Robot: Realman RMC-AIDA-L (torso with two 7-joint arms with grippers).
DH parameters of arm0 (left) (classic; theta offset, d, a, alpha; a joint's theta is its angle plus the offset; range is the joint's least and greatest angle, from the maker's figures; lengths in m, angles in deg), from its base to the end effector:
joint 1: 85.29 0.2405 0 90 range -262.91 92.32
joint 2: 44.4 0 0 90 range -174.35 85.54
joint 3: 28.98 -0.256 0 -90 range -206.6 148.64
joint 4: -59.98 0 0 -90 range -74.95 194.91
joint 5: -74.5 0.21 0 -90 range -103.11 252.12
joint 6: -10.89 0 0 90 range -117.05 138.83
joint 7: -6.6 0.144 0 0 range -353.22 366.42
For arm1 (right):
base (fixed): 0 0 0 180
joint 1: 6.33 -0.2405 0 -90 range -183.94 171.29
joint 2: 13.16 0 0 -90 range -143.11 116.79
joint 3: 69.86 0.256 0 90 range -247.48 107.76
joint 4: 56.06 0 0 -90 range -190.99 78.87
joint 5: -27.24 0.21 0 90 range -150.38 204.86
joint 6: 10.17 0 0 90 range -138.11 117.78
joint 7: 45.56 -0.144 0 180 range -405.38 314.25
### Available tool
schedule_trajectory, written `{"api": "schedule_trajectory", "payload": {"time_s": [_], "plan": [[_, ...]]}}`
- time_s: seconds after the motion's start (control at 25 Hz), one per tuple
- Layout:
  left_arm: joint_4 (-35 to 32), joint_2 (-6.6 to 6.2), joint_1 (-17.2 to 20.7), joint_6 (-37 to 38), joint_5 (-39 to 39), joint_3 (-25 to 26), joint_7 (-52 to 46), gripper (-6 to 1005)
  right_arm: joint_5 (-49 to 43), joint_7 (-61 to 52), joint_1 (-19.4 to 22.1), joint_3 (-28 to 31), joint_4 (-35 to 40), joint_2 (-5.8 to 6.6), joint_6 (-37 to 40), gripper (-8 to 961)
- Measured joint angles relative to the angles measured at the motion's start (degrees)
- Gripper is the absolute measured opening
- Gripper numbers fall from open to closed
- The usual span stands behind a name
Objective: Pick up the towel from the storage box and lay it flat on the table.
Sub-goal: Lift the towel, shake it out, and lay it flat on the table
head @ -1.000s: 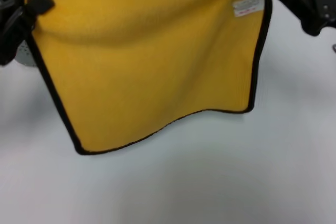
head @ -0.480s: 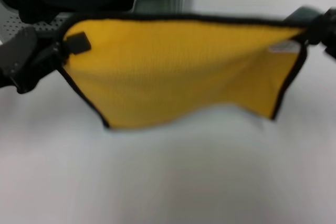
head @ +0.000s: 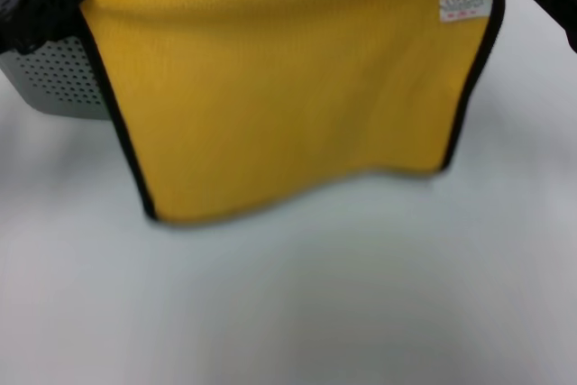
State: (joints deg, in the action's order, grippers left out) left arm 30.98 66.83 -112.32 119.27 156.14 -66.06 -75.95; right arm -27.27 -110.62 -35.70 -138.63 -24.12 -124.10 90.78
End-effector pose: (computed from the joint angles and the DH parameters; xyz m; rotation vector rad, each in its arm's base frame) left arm -0.2472 0.3130 0.0954 -2.3944 -0.5401 -1.5077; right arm 0.1880 0.3315 0.0652 -2.4299 0.0737 1.5438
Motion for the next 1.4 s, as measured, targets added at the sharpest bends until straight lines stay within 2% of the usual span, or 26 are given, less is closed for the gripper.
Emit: {"api": "schedule_trajectory", "payload": {"time_s": [0.24, 0.32, 0.36, 0.52, 0.68, 0.76, 0.84, 0.96, 1.08, 1.2, 1.4], "plan": [[-0.35, -0.22, 2.12, 1.53, 0.49, -1.19, -0.25, 21, -2.09, -0.67, 2.0, -0.3, -0.26, -0.17, 6.7, 11], [-0.76, -0.58, 3.22, 3.54, 0.76, -2.63, -0.03, 21, -3.47, -2.85, 3.89, -0.27, -0.67, -0.19, 12.96, 11], [-1.2, -0.74, 3.82, 4.83, 1.0, -3.66, 0.21, 20, -3.47, -2.85, 3.89, -0.27, -0.67, -0.19, 12.96, 11], [-4.38, -1.06, 6.28, 8.41, 0.41, -9.38, 0.3, 20, -3.29, -7.01, 6.56, 0.49, 0.13, -0.34, 20.61, 11], [-6.0, -2.49, 8.04, 8.51, -3.18, -18.7, 0.17, 21, -2.58, -11.01, 9.61, 2.27, 2.08, -0.47, 21.79, 11], [-5.73, -2.87, 8.12, 8.24, -3.43, -20.26, -0.33, 21, -3.53, -11.94, 9.75, 2.78, 0.47, -0.53, 20.5, 11], [-4.85, -2.79, 8.13, 6.4, -0.94, -18.82, -1.58, 21, -6.88, -12.47, 8.72, 2.81, -2.87, -0.92, 17.08, 11], [-3.66, -1.96, 8.12, 0.16, 4.67, -15.25, -3.62, 20, -15.0, -12.24, 5.8, 2.69, -8.43, -3.26, 9.02, 11], [-2.7, -0.87, 8.17, -10.28, 11.3, -13.32, -4.93, 20, -21.31, -11.43, 2.99, 1.95, -11.17, -5.13, -1.31, 11], [-1.48, -0.44, 8.01, -18.04, 13.8, -12.82, -5.67, 20, -19.84, -9.97, 0.06, -0.32, -12.82, -5.29, -8.77, 11], [-1.28, 0.15, 8.29, -23.2, 13.31, -12.18, -5.44, 21, -18.36, -8.83, -0.98, -0.2, -10.56, -5.19, -14.27, 11]]}}
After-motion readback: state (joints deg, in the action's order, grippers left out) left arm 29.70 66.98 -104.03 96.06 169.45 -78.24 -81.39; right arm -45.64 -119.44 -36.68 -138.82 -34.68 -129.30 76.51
